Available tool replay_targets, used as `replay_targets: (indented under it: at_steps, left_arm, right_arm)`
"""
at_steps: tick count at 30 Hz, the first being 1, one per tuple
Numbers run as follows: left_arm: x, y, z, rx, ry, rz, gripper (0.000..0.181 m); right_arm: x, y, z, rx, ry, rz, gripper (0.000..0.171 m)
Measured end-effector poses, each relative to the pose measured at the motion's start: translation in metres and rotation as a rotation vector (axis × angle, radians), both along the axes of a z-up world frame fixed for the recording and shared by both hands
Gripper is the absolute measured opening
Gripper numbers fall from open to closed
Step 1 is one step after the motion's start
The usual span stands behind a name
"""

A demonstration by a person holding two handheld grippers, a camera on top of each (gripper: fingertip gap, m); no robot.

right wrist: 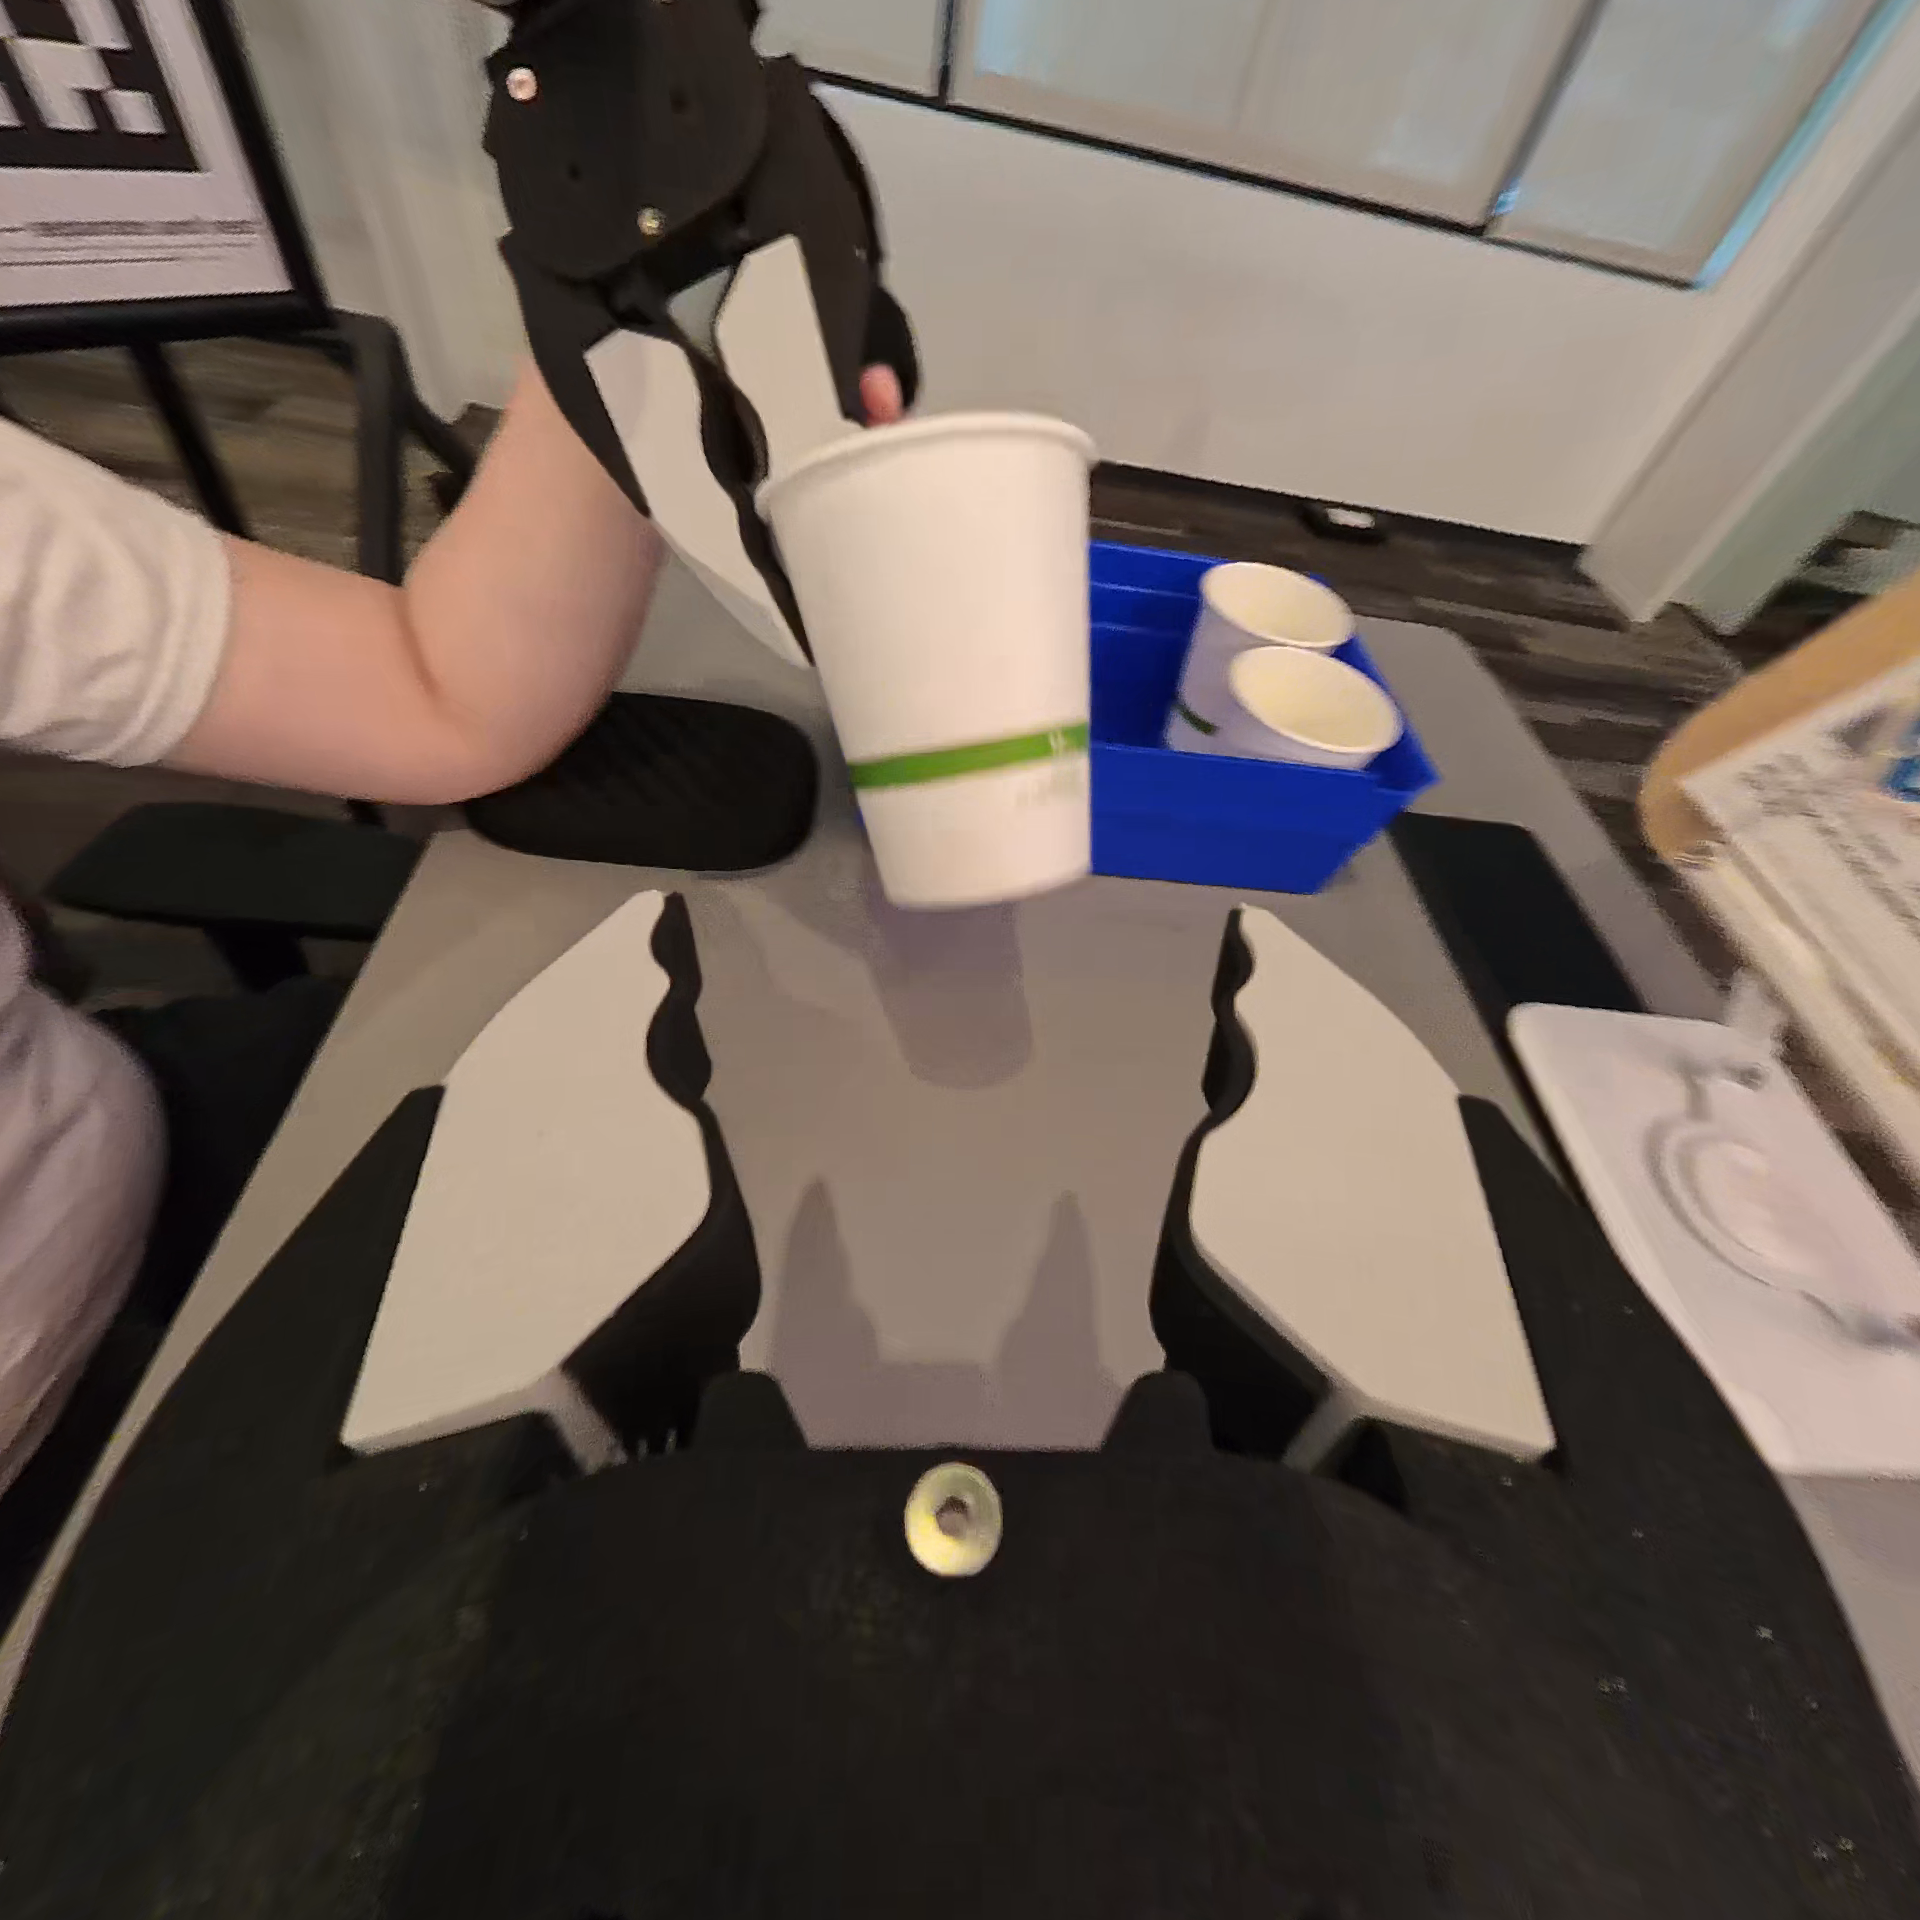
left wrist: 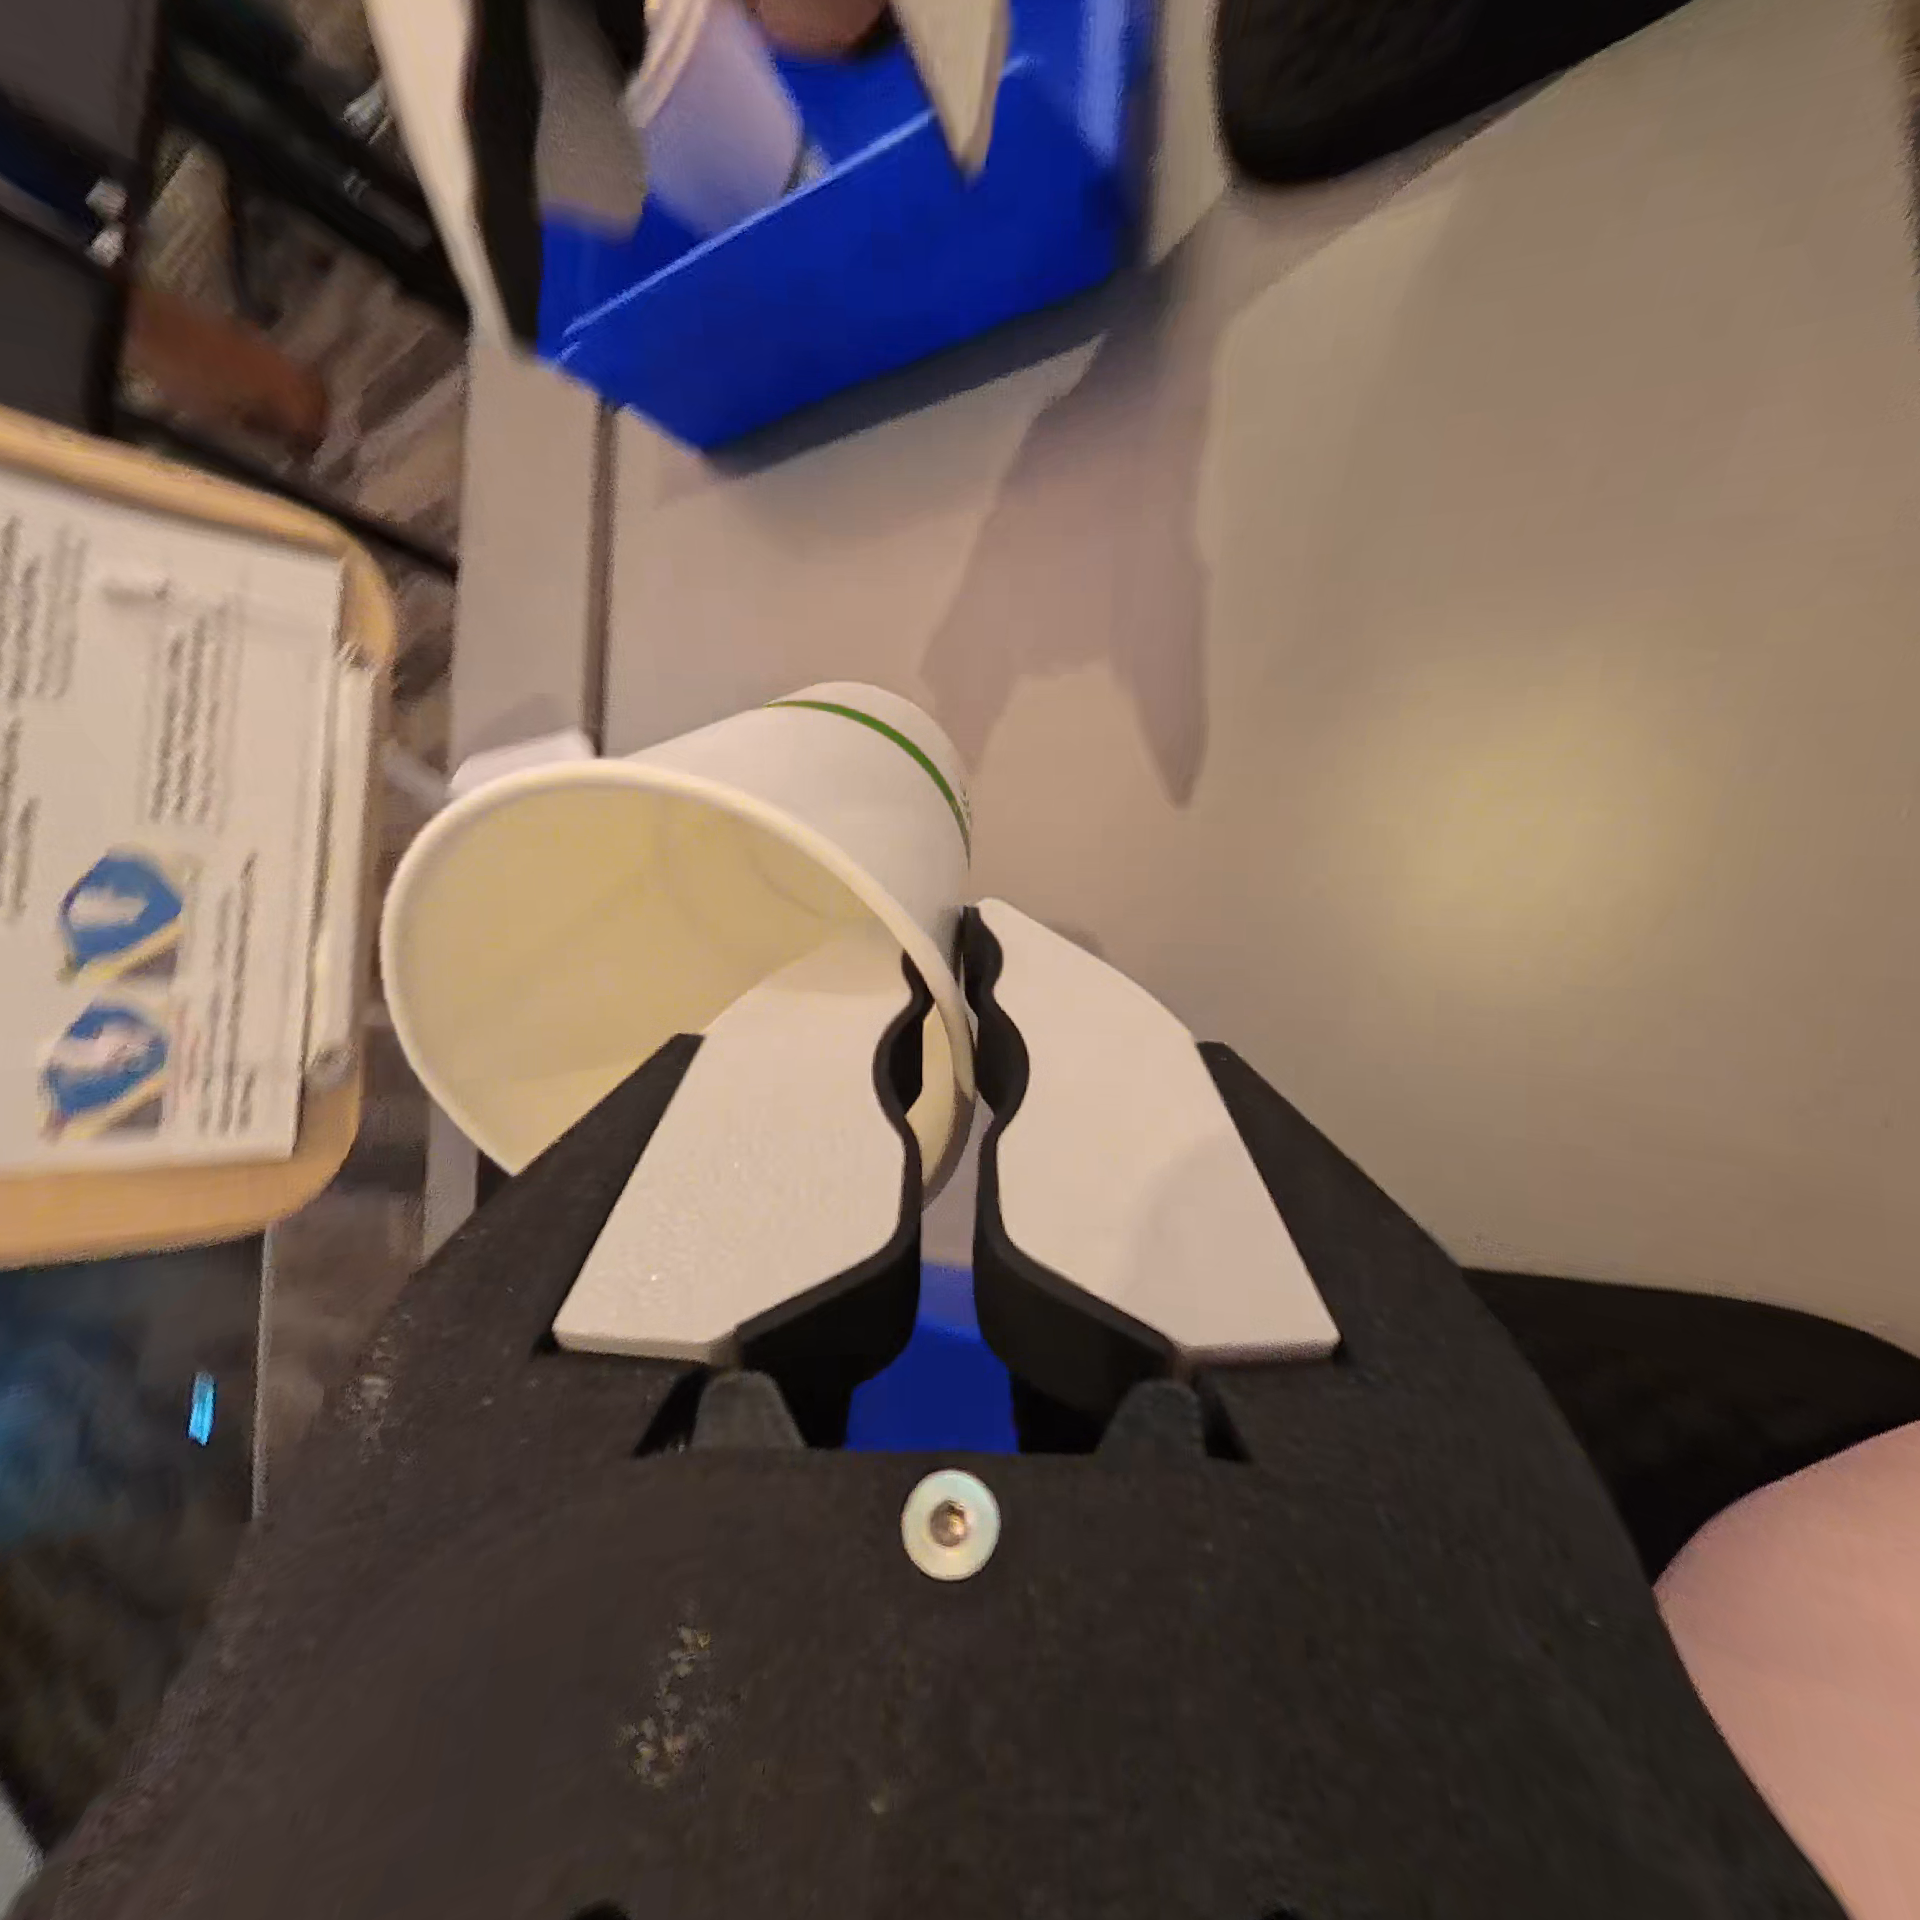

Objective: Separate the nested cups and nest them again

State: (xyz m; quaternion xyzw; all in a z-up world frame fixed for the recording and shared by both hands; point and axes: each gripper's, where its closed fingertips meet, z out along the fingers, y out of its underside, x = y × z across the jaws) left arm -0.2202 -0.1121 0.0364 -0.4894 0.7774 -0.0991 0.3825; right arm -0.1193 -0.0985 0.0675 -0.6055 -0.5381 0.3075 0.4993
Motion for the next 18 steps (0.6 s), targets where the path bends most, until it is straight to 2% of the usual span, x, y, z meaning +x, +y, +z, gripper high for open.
replay_targets:
  at_steps: [4, 8, 18]
  left_arm:
    - [0.024, -0.025, -0.016, -0.048, 0.047, -0.152, 0.004]
    - [0.037, -0.037, -0.03, -0.075, 0.091, -0.223, 0.004]
    - [0.05, -0.046, -0.046, -0.09, 0.143, -0.271, 0.004]
  right_arm:
    - [-0.026, -0.012, -0.027, -0.077, -0.067, 0.093, 0.096]
    - [-0.039, -0.023, -0.038, -0.235, -0.023, 0.201, 0.097]
    - [-0.049, -0.033, -0.066, -0.383, -0.062, 0.305, 0.096]
